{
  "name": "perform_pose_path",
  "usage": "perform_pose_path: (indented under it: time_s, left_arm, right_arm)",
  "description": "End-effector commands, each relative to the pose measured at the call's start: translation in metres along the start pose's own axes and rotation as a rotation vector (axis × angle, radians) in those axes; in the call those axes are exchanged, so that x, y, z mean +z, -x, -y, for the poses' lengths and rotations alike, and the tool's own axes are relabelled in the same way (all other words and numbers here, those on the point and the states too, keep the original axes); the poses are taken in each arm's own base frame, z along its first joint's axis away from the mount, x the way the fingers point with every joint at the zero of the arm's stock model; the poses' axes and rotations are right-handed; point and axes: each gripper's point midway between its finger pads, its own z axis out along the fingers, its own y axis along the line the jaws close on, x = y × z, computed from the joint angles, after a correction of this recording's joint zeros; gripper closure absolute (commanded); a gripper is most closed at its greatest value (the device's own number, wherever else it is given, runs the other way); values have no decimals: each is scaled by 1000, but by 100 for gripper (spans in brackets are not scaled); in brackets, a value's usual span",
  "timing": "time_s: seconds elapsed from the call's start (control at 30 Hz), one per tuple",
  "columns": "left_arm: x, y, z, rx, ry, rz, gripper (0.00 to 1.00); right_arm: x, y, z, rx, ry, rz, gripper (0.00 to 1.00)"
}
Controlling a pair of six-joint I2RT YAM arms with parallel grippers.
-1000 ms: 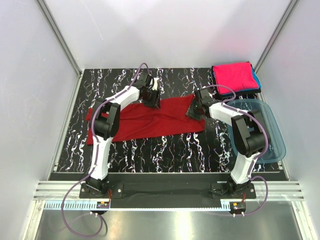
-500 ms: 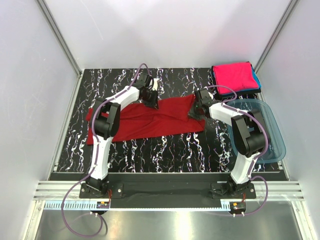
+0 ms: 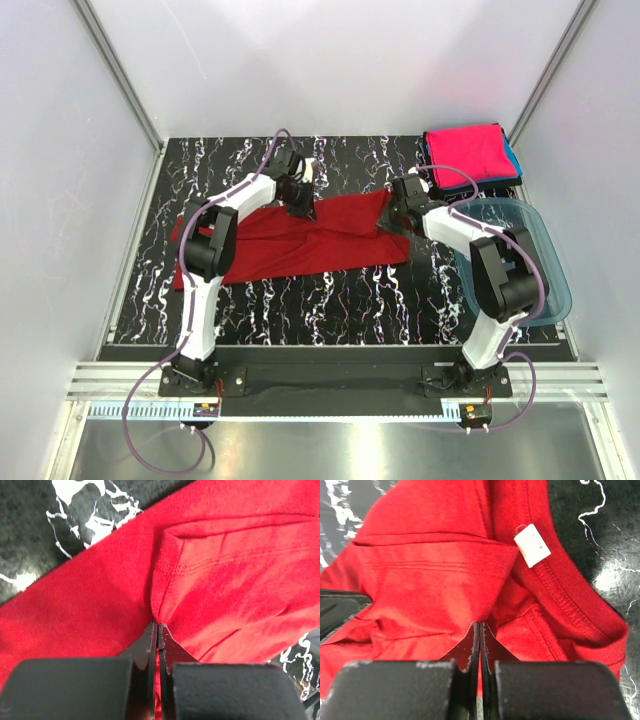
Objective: Fold and stack the t-shirts
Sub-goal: Fold the tshirt
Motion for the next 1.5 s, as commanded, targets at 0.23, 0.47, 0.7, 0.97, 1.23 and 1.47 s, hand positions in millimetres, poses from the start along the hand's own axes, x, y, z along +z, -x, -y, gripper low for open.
perform_pose_path:
  time_s: [0.23,0.47,0.7,0.97,1.23,1.47]
  left_arm:
    - [-38,12,23,-21,-74,78,96]
    - [-32,-7,19,-55,-69,37,95]
    - [-33,-19,14,-69,-55,20,92]
    - [-33,-18,10,-90,-29,29,93]
    - [-67,10,13,-92,45,150,66]
    - [-58,15,-13,-122,148,130,62]
  right_arm:
    - [-22,8,-18,-56,131,70,100]
    - [-23,-3,-11,-66,142,53,100]
    - [-22,-10,-4,-91,133,42,100]
    - [-14,-18,1,-116,135,19,100]
    - [-34,-19,-11,-173,162,-42,68]
    - [-34,-11,-4,-81,67,-21,78]
